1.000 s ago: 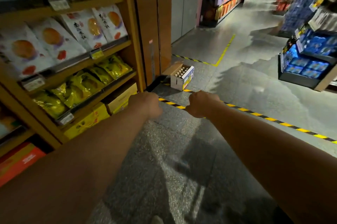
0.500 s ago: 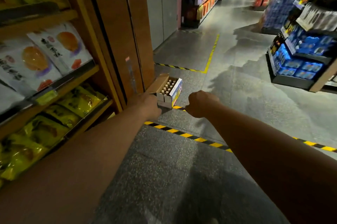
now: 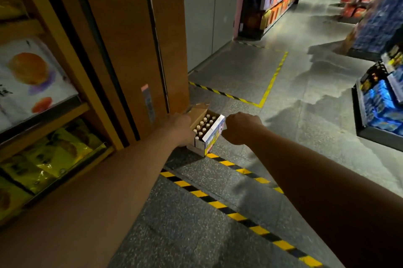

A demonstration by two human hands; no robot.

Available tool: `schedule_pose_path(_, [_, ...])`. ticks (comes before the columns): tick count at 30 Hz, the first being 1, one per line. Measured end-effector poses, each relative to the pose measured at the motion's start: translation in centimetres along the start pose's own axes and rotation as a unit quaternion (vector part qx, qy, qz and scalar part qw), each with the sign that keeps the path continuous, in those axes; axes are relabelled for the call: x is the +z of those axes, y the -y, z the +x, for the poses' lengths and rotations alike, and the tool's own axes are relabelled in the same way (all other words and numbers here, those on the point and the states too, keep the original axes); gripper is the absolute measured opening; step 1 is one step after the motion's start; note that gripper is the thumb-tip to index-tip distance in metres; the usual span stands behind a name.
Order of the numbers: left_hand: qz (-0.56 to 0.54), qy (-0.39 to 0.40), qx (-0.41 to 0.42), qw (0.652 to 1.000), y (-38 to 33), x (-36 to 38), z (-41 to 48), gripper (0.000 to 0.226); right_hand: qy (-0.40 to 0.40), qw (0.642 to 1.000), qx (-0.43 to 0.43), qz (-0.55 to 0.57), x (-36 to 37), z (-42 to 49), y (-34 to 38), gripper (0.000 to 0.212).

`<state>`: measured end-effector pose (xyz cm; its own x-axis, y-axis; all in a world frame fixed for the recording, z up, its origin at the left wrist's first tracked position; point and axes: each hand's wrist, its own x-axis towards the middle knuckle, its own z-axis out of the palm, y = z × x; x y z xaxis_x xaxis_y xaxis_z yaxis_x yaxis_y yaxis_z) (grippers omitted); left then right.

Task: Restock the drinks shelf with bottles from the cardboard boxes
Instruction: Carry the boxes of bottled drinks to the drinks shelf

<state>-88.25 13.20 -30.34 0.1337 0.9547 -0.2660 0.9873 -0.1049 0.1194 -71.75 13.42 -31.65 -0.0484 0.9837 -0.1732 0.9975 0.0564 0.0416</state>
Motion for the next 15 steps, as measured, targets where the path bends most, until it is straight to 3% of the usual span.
schedule_pose_path(15, [0.031,0.015,-0.003,0.999,-2.3,-4.4,29.7,0.027,0.049,0.999,-0.004,-0.015,-2.0,29.3,-8.5,0.028])
